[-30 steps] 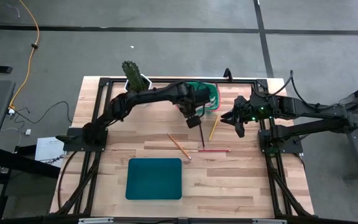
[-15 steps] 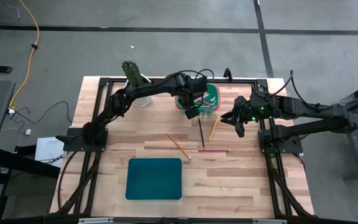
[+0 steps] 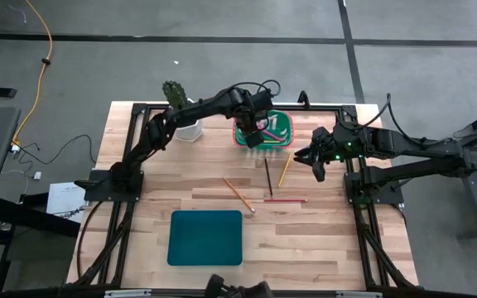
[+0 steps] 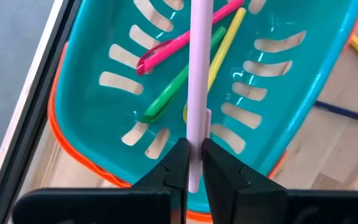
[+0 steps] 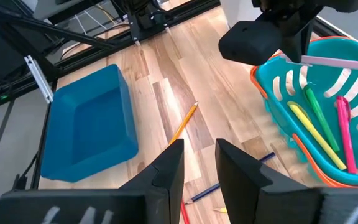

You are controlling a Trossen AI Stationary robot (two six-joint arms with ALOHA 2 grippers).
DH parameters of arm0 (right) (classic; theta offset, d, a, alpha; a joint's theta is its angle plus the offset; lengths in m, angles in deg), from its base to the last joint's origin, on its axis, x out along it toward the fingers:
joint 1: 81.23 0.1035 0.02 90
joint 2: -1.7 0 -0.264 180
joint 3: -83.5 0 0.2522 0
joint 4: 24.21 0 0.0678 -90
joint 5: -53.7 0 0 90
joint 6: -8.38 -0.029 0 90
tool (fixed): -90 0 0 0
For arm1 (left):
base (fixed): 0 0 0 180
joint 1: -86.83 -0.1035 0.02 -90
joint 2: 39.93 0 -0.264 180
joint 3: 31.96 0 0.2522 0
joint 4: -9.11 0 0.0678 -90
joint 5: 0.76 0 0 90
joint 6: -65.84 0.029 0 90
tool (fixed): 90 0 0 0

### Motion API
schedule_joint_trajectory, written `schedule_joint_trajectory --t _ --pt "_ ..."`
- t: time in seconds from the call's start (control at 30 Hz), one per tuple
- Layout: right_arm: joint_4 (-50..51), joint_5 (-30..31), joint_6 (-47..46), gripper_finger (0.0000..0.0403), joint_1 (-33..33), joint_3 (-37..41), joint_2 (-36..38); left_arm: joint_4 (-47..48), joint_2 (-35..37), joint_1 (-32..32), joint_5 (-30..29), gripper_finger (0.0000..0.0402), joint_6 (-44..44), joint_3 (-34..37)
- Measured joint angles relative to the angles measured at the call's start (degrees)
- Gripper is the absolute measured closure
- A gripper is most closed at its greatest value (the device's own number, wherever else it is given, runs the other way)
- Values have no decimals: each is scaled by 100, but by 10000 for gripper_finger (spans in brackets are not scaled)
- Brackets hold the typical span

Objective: Sort pens & pencils
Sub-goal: Put the pink pen into the green basket, then put the red pencil into the blue bin

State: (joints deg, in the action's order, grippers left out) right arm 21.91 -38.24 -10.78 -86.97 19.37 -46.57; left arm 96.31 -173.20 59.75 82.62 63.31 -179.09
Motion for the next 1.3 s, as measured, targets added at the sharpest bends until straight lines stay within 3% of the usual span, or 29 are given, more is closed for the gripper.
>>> schedule_joint_trajectory --t 0.3,0.6,0.87,1.3 --pt "0 24 -9 320 -1 0 0 49 0 -64 23 374 236 0" --pt "-2 24 -50 320 0 0 0 49 0 -71 100 320 372 0" --pt "-2 24 -140 320 -1 0 0 -8 2 -66 99 312 629 0" --pt "-300 42 -295 320 -2 0 0 -284 957 35 -86 312 1081 -157"
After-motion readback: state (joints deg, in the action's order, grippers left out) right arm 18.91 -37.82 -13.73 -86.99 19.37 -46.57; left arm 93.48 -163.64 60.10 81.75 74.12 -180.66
